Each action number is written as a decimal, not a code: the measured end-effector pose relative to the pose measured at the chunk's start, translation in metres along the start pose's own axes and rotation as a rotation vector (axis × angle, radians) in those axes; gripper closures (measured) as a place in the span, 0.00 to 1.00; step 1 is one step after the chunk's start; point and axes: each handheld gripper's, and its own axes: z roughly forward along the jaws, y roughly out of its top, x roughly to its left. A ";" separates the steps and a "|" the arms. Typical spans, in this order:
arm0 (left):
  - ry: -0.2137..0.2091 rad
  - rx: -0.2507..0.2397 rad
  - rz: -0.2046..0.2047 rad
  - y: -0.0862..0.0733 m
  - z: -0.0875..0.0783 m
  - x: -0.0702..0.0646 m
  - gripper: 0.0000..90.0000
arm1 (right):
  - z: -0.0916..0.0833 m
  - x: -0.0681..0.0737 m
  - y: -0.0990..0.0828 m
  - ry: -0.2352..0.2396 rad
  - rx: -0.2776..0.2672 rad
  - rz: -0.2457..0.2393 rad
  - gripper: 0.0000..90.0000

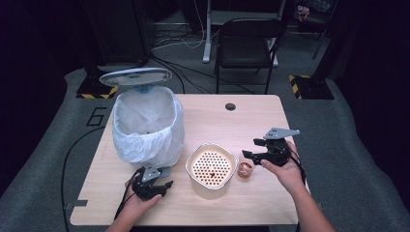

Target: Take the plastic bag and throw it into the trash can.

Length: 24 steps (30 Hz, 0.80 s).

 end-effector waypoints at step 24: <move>0.004 -0.007 0.001 0.000 0.000 0.000 0.41 | -0.001 -0.005 -0.044 -0.023 -0.029 0.027 0.22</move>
